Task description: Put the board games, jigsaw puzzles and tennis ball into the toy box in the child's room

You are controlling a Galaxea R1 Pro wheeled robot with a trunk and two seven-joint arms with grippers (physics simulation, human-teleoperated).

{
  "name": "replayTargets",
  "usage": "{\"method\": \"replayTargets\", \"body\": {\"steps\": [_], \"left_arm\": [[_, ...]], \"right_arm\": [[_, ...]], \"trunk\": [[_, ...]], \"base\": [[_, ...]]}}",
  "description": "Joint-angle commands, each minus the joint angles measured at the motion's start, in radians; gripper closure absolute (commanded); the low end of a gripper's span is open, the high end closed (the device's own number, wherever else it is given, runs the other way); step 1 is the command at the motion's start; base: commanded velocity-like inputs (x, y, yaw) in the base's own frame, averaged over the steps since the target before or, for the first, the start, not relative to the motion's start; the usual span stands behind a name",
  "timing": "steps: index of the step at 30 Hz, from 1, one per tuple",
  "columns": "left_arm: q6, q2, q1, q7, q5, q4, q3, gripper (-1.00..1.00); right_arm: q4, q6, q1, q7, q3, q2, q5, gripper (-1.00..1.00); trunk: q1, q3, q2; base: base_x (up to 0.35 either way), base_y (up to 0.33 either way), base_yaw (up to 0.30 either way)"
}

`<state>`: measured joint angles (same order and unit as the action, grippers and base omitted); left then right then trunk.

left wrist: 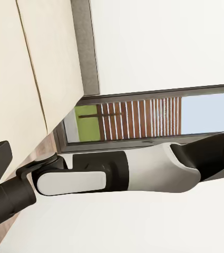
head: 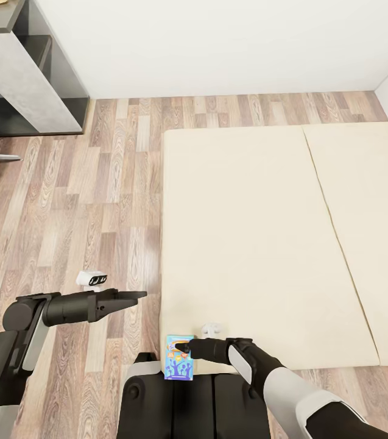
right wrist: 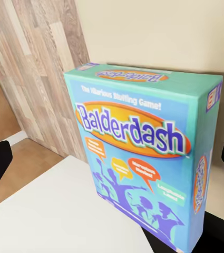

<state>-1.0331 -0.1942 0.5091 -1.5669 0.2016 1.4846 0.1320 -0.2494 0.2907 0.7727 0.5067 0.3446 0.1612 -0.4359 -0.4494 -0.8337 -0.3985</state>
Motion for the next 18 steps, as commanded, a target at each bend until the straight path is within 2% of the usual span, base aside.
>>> {"method": "replayTargets", "body": {"steps": [1, 5, 13, 18], "left_arm": [[-0.011, 0.000, 0.000, -0.004, -0.001, 0.000, 0.000, -1.00], [-0.010, 0.000, 0.000, -0.004, -0.001, 0.000, 0.000, -1.00], [-0.011, 0.001, 0.000, -0.004, -0.001, 0.000, 0.000, -1.00], [-0.011, 0.001, 0.000, -0.004, 0.000, 0.000, 0.000, -1.00]], "right_arm": [[-0.001, 0.006, 0.000, 0.000, 0.003, 0.000, -0.007, -1.00], [-0.001, 0.006, 0.000, 0.002, 0.003, -0.001, -0.008, -1.00], [0.000, 0.005, 0.000, 0.002, 0.002, -0.002, -0.009, -1.00], [-0.001, 0.005, 0.000, 0.003, 0.002, -0.002, -0.009, -1.00]], "trunk": [[-0.001, -0.001, -0.001], [-0.001, -0.001, -0.001], [-0.001, -0.004, -0.001], [-0.001, -0.005, -0.001]], "base": [[0.000, 0.000, 0.000], [0.000, 0.000, 0.030], [0.000, 0.001, 0.127], [0.000, 0.074, 0.042]]}}
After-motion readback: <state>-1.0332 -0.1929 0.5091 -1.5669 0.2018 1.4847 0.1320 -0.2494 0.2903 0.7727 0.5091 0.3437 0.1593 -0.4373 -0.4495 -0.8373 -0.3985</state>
